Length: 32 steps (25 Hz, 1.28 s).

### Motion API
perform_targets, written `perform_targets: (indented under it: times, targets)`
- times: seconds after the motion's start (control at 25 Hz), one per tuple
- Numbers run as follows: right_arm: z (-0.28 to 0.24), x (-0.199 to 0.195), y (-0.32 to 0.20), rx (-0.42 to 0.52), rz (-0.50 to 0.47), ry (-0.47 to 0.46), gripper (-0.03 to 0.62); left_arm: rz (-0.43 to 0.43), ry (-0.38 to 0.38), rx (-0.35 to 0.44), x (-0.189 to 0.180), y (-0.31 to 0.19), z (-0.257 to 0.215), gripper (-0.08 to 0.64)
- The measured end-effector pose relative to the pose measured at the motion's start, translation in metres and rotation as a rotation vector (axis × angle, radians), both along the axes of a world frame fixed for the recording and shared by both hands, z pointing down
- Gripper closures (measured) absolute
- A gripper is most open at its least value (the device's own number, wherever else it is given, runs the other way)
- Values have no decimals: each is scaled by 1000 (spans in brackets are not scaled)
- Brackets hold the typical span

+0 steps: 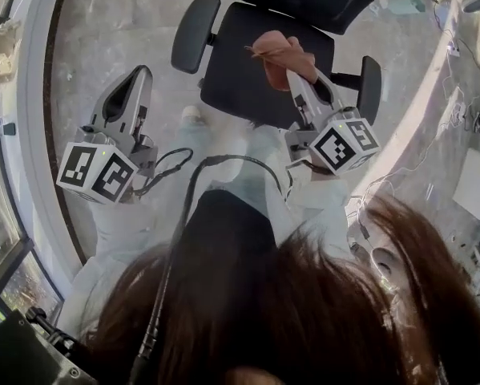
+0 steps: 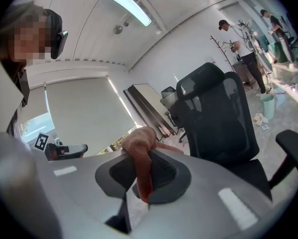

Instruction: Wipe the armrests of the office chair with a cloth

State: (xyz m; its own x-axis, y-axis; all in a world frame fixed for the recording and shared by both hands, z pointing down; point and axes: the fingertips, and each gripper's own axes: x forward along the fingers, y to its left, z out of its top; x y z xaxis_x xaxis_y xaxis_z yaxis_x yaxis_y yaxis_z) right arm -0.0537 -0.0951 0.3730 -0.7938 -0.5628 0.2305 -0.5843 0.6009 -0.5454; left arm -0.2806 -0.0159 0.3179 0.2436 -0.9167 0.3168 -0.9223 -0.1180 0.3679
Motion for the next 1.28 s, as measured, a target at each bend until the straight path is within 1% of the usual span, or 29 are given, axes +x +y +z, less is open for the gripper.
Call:
perform_targets:
  times: [0.08, 0.2, 0.28, 0.36, 0.48, 0.56, 0.72, 0.84, 0.92, 1.0, 1.08, 1.2, 1.28]
  targets:
    - [4, -40, 10, 9, 59, -2, 557, 76, -25, 7, -32, -6, 2, 557]
    - [3, -77, 15, -7, 128, -41, 557, 165, -60, 18, -56, -17, -4, 557]
    - [0, -90, 13, -16, 170, -63, 557, 212, -57, 24, -63, -28, -7, 557]
    - [-3, -101, 12, -20, 199, -61, 557, 253, -43, 24, -68, -36, -8, 557]
    - [-1, -110, 10, -33, 217, -36, 557, 292, -20, 20, -67, -41, -6, 557]
    - [5, -113, 6, -41, 217, -1, 557, 307, -4, 13, -64, -43, -2, 557]
    - [27, -122, -5, -60, 196, 111, 557, 325, 31, 2, -60, -40, 12, 557]
    - [45, -127, -22, -79, 182, 190, 557, 336, 24, -8, -60, -35, 15, 557]
    - [57, -134, -39, -74, 174, 251, 556, 328, 28, -21, -67, -30, 18, 557]
    - [70, -148, -61, -51, 162, 323, 557, 303, 33, -36, -83, -25, 24, 557]
    - [86, -166, -89, -14, 135, 408, 556, 269, 34, -46, -99, -20, 32, 557]
    - [112, -189, -132, 68, 66, 583, 557, 233, 28, -71, -116, -11, 42, 557]
    - [134, -201, -153, 85, 10, 692, 556, 217, 20, -96, -123, -7, 46, 557]
